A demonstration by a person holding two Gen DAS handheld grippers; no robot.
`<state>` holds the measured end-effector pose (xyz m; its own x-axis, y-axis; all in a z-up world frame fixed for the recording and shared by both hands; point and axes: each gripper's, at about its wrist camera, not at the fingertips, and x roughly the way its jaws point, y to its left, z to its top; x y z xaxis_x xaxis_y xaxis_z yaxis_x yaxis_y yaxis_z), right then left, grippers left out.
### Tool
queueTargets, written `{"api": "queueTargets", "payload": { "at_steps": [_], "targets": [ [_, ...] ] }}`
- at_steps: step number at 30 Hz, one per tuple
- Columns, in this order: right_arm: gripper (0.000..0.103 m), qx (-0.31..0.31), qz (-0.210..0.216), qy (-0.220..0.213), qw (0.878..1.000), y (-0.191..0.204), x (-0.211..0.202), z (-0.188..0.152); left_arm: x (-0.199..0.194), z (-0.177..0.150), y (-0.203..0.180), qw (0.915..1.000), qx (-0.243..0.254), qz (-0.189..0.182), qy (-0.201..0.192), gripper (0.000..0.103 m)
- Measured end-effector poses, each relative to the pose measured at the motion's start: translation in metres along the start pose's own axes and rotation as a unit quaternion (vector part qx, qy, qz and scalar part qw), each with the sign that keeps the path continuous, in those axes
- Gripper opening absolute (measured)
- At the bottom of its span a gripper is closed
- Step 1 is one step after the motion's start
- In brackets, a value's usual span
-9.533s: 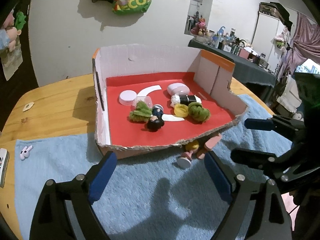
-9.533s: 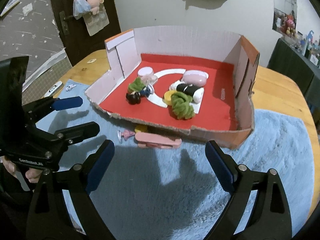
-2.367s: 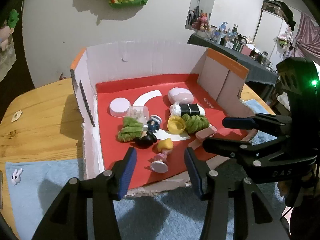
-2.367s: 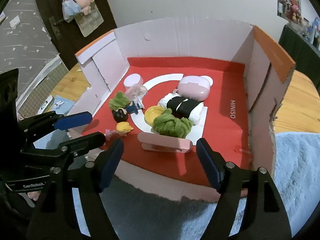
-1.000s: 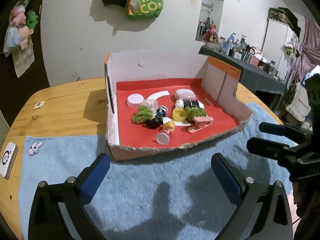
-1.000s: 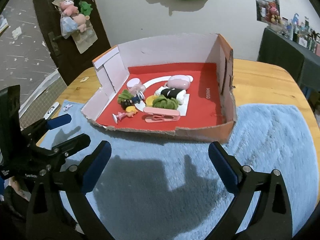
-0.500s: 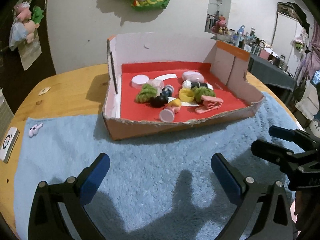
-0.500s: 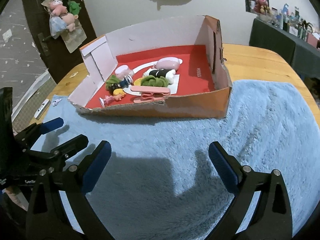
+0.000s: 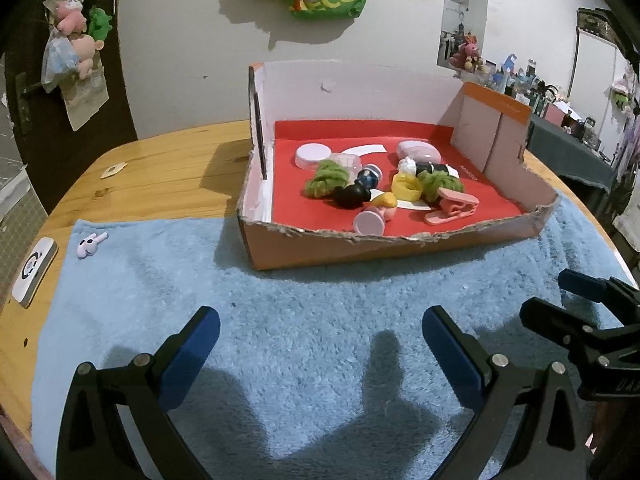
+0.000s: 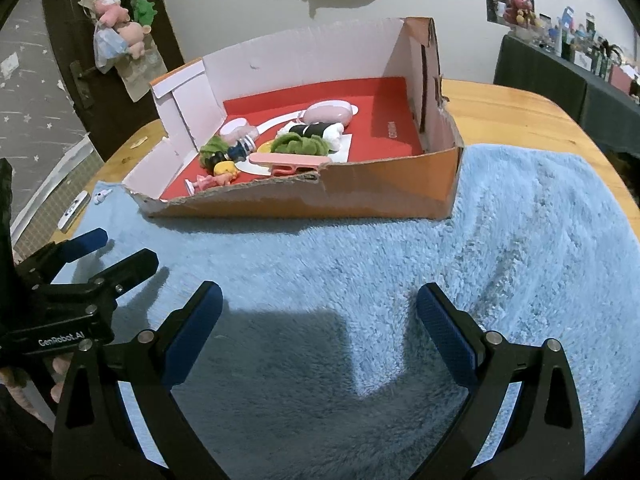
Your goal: Organize objects
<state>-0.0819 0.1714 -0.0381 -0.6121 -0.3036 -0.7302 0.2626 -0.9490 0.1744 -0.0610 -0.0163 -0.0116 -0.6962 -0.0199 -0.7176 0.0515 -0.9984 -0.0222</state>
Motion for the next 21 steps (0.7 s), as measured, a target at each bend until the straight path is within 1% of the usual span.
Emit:
{"api": "queueTargets", "payload": {
  "at_steps": [7,11,16,21],
  "targets": [
    [0.1,0.0,-0.004,-0.001,1.0,-0.001,0.005,-0.004,0.008,-0.005,0.0,0.9997,-0.003,-0.001,0.022,0.103],
    [0.101,-0.005,-0.008,-0.002,1.0,0.001,0.005,-0.005,0.008,-0.006,0.001,0.9997,-0.008,0.005,0.023,0.103],
    [0.101,0.0,-0.004,-0.005,1.0,-0.001,0.005,-0.005,0.016,-0.006,0.003,0.9987,-0.015,-0.003,0.049,0.103],
    [0.102,-0.001,-0.005,-0.006,1.0,0.0,0.005,-0.005,0.015,-0.007,0.003,0.9989,-0.014,-0.003,0.045,0.103]
  ]
}}
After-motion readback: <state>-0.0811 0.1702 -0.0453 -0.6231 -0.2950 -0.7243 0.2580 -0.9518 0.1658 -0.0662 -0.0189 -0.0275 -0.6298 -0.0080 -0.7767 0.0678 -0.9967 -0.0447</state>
